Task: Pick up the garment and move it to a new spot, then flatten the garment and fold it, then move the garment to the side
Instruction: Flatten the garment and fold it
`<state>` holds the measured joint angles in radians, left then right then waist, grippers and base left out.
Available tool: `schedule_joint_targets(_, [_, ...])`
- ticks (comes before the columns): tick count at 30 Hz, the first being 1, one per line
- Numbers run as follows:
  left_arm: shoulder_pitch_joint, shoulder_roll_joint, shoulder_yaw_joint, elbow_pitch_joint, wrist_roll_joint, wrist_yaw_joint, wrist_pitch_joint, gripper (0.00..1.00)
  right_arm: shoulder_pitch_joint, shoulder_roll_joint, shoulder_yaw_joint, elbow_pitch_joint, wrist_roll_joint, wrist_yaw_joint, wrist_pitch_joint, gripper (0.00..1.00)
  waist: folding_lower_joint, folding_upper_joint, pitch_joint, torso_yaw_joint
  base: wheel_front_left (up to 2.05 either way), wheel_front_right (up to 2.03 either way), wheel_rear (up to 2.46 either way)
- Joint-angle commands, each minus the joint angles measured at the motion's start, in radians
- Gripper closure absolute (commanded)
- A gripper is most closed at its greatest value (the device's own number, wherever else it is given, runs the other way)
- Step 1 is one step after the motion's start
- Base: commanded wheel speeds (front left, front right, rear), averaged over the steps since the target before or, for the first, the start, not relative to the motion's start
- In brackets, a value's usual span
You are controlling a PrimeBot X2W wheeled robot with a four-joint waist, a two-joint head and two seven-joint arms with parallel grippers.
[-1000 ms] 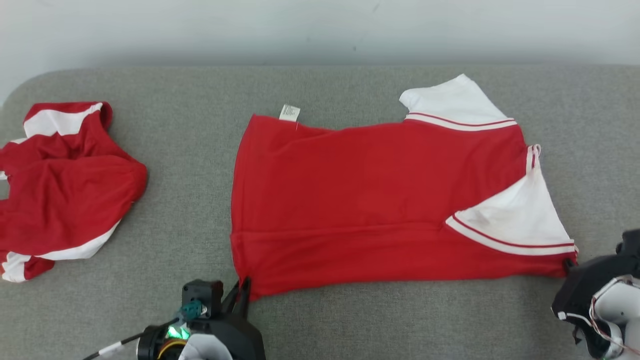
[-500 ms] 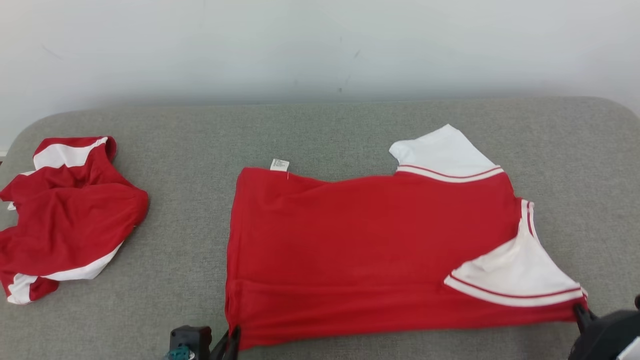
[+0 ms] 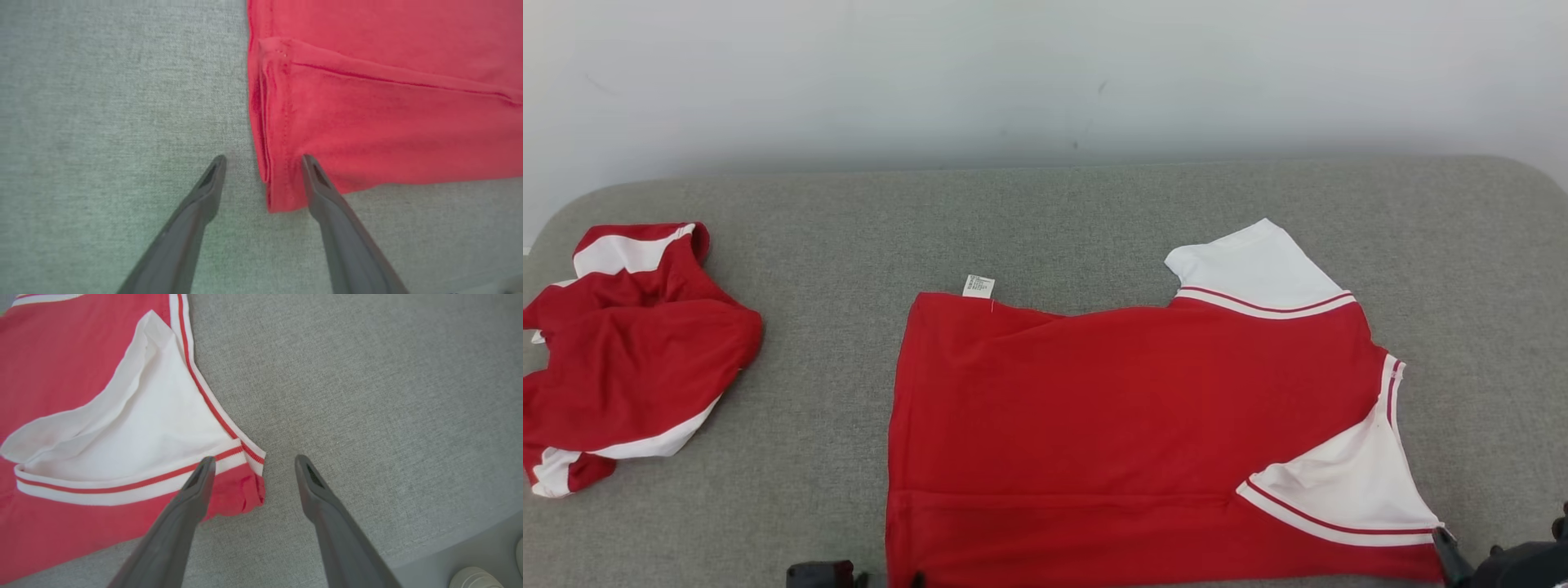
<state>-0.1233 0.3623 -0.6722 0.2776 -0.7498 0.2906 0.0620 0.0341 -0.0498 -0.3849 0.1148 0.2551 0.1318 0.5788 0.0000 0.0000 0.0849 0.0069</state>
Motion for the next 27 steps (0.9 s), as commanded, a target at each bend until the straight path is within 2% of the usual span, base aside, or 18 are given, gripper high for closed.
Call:
schedule_joint_targets(1, [0.004,0.01,0.008,-0.008,-0.01,0.006,0.001,0.0,-0.015,-0.001,-0.002,-0.01,-0.008,-0.002,-0.01,0.0,0.0,0.0,0.0,0.002,0.0,0.0,0.0])
schedule_joint_targets(7, [-0.036,0.052,0.028,-0.06,-0.017,0.012,0.041,0.0,-0.064,-0.001,-0.007,-0.075,-0.059,-0.002,0.019,0.0,0.0,0.0,0.007,0.007,0.0,0.0,0.0])
schedule_joint_targets(12, [-0.123,0.09,0.043,-0.103,-0.022,-0.009,0.106,0.0,-0.15,-0.001,0.019,-0.145,-0.116,-0.002,0.089,0.0,0.0,0.0,0.034,0.003,0.0,0.0,0.0])
schedule_joint_targets(15, [-0.199,0.106,0.051,-0.117,-0.038,-0.055,0.156,0.0,-0.231,-0.014,0.059,-0.161,-0.136,-0.002,0.134,0.0,0.0,0.0,0.064,-0.004,0.0,0.0,0.0])
schedule_joint_targets(19, [-0.322,0.119,0.068,-0.114,-0.083,-0.126,0.233,0.0,-0.372,-0.062,0.137,-0.135,-0.139,-0.002,0.184,0.0,0.0,0.0,0.125,-0.021,0.0,0.0,0.0])
schedule_joint_targets(25, [-0.515,0.145,0.106,-0.054,-0.134,-0.215,0.334,0.0,-0.615,-0.107,0.264,-0.016,-0.115,-0.002,0.216,0.0,0.0,0.0,0.236,-0.054,0.0,0.0,0.0])
schedule_joint_targets(27, [-0.577,0.156,0.128,-0.037,-0.154,-0.225,0.359,0.0,-0.692,-0.11,0.298,0.032,-0.109,-0.002,0.213,0.0,0.0,0.0,0.278,-0.065,0.0,0.0,0.0])
